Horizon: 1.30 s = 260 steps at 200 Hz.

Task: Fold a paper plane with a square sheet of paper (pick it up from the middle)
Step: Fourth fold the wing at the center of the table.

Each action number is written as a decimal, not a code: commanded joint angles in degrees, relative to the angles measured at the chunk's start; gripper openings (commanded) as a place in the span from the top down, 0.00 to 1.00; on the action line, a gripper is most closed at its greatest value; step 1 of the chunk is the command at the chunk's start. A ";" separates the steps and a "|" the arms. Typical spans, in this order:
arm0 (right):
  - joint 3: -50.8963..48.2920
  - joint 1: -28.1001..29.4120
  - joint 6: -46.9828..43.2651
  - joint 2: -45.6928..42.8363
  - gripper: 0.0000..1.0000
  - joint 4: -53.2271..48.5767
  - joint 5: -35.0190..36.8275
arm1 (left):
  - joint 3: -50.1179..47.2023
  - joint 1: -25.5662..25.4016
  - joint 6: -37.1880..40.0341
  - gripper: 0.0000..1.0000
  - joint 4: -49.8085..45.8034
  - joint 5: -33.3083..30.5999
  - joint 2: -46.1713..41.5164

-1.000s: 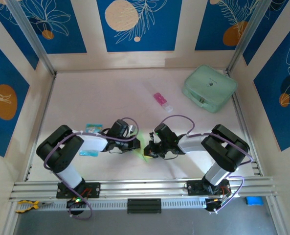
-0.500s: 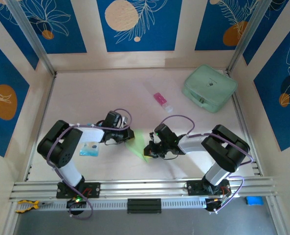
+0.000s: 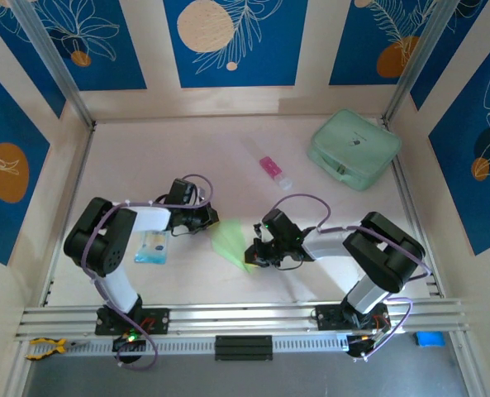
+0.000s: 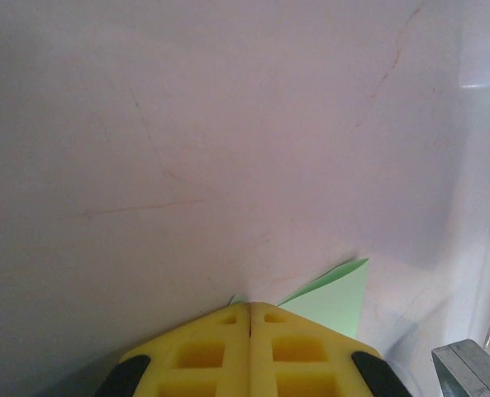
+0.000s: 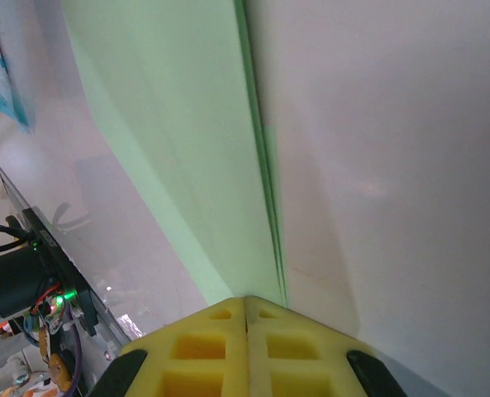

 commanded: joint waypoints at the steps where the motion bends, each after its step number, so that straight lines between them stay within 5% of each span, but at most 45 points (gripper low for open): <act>1: -3.05 -0.58 -1.38 0.32 1.00 -9.38 0.89 | 0.14 2.19 2.29 0.95 -3.21 -7.21 0.68; 93: -1.90 -1.44 -2.37 0.27 1.00 -9.58 -0.19 | 1.51 3.62 6.76 0.86 -2.78 -1.82 -7.12; 139: -1.70 -1.28 -1.49 -0.22 1.00 -10.48 0.21 | -0.55 -1.40 4.08 0.85 1.54 3.79 -11.06; 182: -2.25 -0.53 -0.12 -0.47 1.00 -8.93 1.24 | 1.10 -8.31 5.03 0.85 3.02 5.97 -6.23; 260: 0.04 -0.23 2.53 -5.89 0.99 -11.98 2.12 | 0.15 -8.23 4.44 0.92 1.29 3.10 3.37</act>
